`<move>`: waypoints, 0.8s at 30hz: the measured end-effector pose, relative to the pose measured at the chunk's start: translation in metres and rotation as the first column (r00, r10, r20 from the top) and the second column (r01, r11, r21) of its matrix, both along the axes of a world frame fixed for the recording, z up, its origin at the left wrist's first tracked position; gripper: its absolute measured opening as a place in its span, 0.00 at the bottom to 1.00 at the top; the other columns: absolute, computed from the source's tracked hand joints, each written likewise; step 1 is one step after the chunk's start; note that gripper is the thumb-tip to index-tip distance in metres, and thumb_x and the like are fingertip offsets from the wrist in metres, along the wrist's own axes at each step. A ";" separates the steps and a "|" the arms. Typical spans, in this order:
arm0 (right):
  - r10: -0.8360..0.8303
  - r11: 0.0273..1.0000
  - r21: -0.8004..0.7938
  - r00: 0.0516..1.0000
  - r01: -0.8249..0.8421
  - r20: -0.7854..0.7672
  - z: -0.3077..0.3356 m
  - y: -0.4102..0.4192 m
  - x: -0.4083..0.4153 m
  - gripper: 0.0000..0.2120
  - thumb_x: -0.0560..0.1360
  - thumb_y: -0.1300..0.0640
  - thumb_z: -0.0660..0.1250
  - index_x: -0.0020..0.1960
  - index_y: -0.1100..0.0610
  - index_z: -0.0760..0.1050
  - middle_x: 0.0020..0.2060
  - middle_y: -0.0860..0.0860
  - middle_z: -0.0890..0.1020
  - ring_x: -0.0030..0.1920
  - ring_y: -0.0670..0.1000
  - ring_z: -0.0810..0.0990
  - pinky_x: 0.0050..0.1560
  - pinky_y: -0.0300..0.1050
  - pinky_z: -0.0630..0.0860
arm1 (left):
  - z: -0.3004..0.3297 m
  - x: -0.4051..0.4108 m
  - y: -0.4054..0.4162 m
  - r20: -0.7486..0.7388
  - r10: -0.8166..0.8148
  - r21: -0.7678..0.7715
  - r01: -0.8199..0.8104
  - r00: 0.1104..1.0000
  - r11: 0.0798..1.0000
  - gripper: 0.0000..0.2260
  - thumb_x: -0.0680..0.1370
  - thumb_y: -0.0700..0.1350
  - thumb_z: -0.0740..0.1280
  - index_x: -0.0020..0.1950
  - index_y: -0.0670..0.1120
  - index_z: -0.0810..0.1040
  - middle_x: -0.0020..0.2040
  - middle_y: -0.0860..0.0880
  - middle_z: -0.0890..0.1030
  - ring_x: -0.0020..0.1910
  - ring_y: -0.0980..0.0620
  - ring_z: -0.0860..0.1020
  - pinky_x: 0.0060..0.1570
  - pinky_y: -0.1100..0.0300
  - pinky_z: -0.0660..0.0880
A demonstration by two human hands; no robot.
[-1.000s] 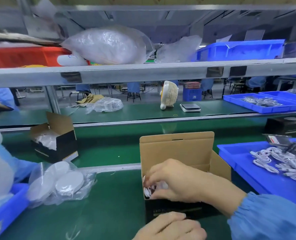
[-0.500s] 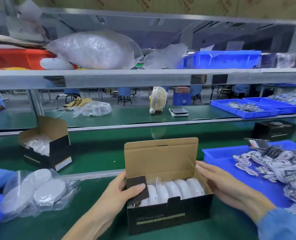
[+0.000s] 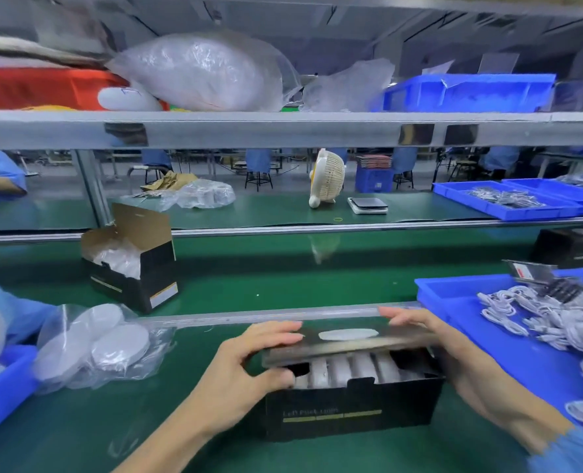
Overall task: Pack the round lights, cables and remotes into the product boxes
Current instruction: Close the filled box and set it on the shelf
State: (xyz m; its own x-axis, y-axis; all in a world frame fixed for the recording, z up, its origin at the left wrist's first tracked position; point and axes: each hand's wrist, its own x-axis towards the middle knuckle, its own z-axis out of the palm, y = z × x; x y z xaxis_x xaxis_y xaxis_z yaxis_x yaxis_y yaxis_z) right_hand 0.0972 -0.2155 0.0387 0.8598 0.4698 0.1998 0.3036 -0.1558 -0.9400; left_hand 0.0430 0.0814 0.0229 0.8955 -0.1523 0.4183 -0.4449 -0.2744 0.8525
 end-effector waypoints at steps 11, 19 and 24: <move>0.003 0.986 -0.164 0.960 0.044 0.281 -0.005 -0.014 0.002 0.20 0.72 0.37 0.65 0.61 0.42 0.78 0.65 0.41 0.77 0.69 0.45 0.71 0.68 0.42 0.67 | -0.003 0.001 -0.009 0.090 0.094 0.083 -0.101 0.992 0.991 0.14 0.69 0.59 0.70 0.54 0.60 0.80 0.61 0.59 0.80 0.64 0.57 0.76 0.62 0.69 0.68; -0.032 0.950 -0.274 0.917 0.152 0.397 -0.006 -0.015 -0.001 0.23 0.69 0.32 0.68 0.61 0.40 0.79 0.65 0.32 0.74 0.70 0.38 0.69 0.69 0.32 0.64 | -0.008 -0.003 -0.007 0.232 0.039 0.158 -0.077 0.972 0.984 0.11 0.76 0.53 0.69 0.56 0.56 0.84 0.62 0.57 0.81 0.69 0.50 0.73 0.66 0.58 0.68; 0.017 0.934 -0.302 0.821 0.191 0.571 -0.011 -0.009 -0.011 0.18 0.77 0.47 0.63 0.64 0.51 0.78 0.67 0.39 0.75 0.72 0.44 0.67 0.73 0.44 0.62 | -0.008 -0.002 -0.003 0.349 -0.007 0.277 -0.096 0.937 0.956 0.14 0.80 0.55 0.64 0.60 0.51 0.83 0.64 0.58 0.80 0.69 0.53 0.74 0.72 0.48 0.62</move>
State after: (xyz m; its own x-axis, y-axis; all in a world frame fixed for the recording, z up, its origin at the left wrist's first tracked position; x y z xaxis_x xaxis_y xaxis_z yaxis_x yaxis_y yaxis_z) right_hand 0.0863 -0.2249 0.0272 0.6880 0.5246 0.5015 0.7254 -0.4756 -0.4976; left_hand 0.0407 0.0784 0.0148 0.7139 -0.2743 0.6443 -0.6761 -0.5096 0.5322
